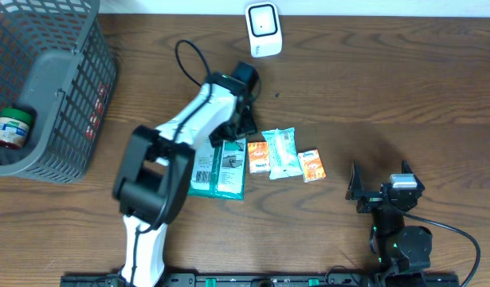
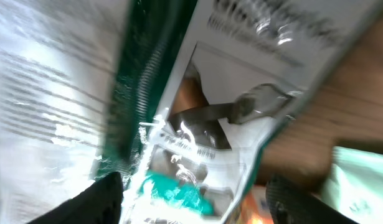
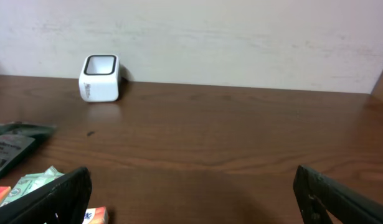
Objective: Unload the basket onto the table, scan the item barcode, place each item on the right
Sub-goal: 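Lay the gloves pack left of the wipes pack and release, then reach the left gripper back down into the basket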
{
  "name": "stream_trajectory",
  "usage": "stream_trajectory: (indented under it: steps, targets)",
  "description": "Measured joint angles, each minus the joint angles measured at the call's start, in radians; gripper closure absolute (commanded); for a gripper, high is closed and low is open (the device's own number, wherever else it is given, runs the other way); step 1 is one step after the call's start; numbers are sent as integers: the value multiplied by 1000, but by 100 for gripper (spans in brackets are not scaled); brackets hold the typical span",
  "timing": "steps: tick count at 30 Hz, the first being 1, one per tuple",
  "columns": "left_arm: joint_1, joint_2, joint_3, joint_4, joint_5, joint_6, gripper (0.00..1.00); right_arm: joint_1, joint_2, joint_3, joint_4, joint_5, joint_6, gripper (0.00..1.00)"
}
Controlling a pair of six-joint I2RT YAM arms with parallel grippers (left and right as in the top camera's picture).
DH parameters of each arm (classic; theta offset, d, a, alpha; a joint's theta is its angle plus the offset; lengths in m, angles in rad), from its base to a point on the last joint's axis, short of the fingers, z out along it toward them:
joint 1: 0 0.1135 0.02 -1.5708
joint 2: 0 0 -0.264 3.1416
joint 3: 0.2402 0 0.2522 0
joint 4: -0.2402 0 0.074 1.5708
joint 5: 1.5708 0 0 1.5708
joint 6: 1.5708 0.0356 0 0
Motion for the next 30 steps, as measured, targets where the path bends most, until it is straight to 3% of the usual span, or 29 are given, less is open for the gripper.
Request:
stream_trajectory:
  steps: [8, 14, 19, 30]
  targets:
    - [126, -314, 31, -19, 7, 148, 24, 0, 0, 0, 0, 0, 0, 1]
    - [297, -474, 216, -171, 8, 241, 24, 0, 0, 0, 0, 0, 0, 1]
    - [515, -521, 360, -158, -23, 325, 24, 0, 0, 0, 0, 0, 0, 1]
    - [860, -424, 365, -41, -135, 367, 21, 0, 0, 0, 0, 0, 0, 1]
